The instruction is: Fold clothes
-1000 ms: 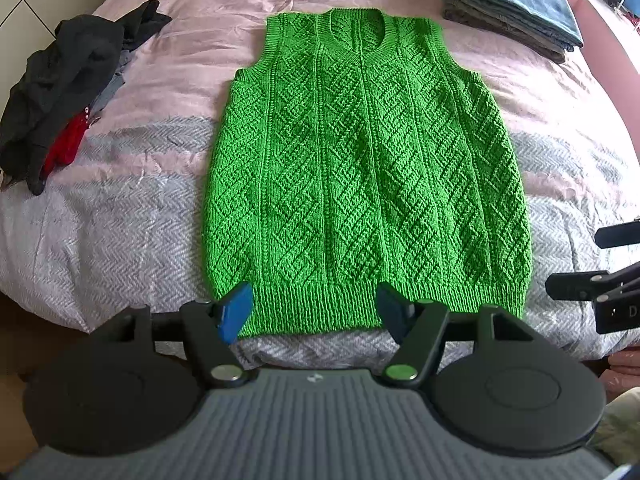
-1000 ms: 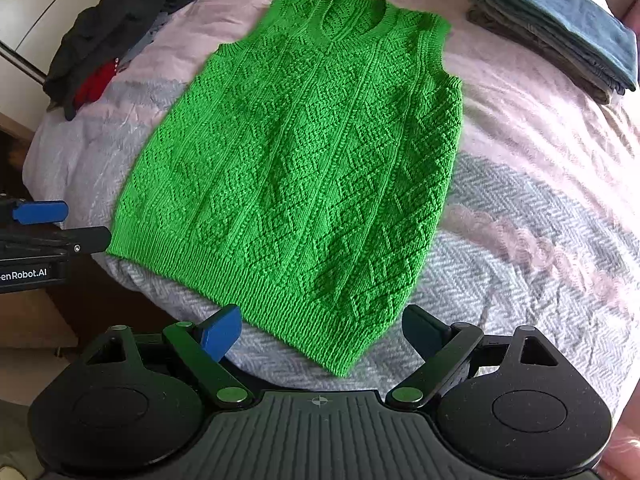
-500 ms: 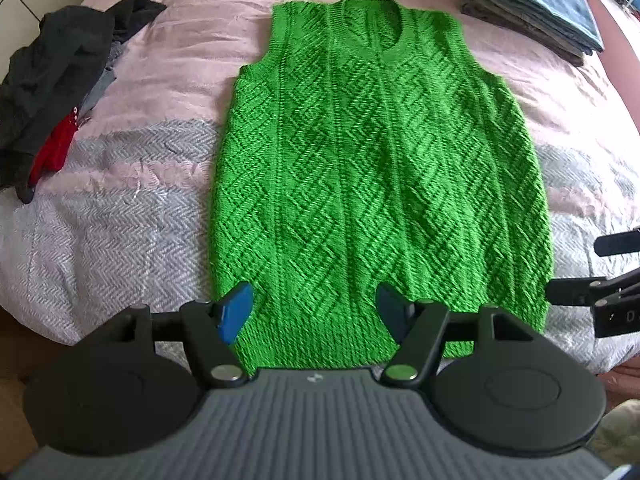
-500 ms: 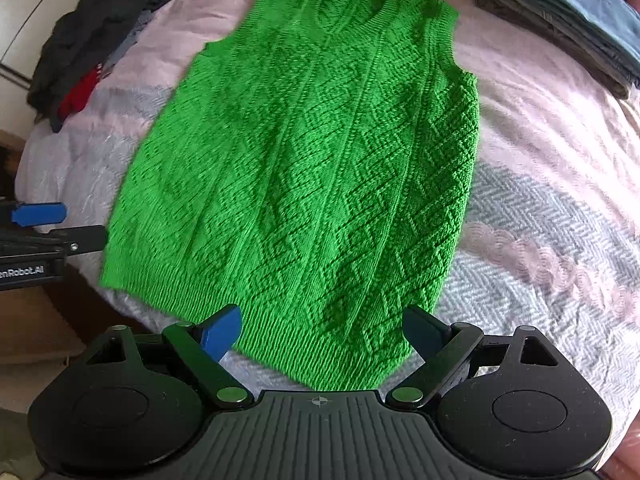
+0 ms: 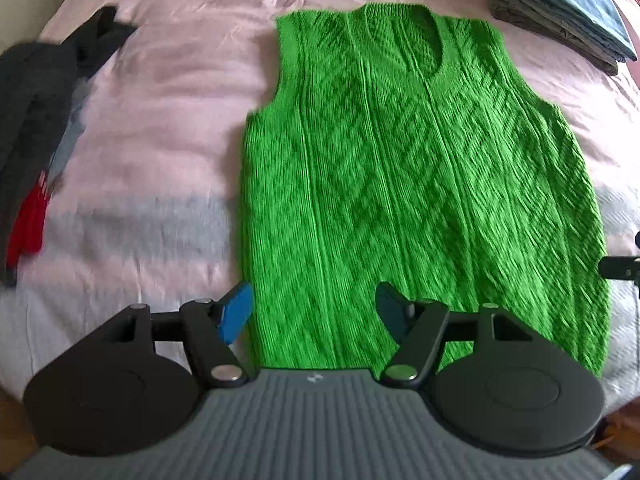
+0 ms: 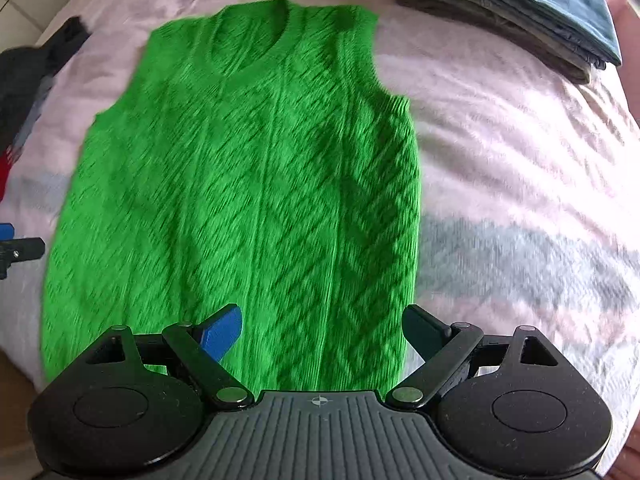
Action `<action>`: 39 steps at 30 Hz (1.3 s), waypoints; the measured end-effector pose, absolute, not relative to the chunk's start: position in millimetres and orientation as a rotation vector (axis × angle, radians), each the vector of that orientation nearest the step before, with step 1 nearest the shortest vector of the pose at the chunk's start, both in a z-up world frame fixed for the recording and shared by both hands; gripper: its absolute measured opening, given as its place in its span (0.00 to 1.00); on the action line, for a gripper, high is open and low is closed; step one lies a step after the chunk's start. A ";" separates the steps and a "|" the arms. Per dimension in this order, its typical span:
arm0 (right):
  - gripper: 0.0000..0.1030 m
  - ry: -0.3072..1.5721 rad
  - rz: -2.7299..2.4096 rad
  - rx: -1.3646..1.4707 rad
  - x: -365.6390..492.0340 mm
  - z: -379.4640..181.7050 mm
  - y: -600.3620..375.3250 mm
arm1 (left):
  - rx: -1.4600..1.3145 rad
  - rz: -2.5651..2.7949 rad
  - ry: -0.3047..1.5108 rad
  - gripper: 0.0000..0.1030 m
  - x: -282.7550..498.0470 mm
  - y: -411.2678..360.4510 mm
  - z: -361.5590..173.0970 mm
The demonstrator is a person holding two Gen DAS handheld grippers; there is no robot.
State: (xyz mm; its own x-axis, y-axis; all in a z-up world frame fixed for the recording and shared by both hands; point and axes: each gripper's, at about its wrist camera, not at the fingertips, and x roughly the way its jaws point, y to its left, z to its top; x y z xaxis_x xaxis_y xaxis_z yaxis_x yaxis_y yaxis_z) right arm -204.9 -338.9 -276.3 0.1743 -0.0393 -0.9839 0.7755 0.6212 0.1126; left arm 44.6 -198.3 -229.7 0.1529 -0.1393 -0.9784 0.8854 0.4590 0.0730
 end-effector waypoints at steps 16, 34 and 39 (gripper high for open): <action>0.87 1.119 -0.671 0.499 -110.8 -312.3 -482.8 | 0.829 -1.179 0.976 0.62 170.8 -347.3 -286.1; 0.72 0.986 -0.551 0.475 -71.6 -359.9 -581.4 | 0.862 -1.424 0.879 0.51 225.1 -424.1 -336.3; 0.57 0.982 -0.523 0.583 -71.3 -372.9 -593.7 | 0.834 -1.438 0.962 0.40 228.4 -425.6 -350.5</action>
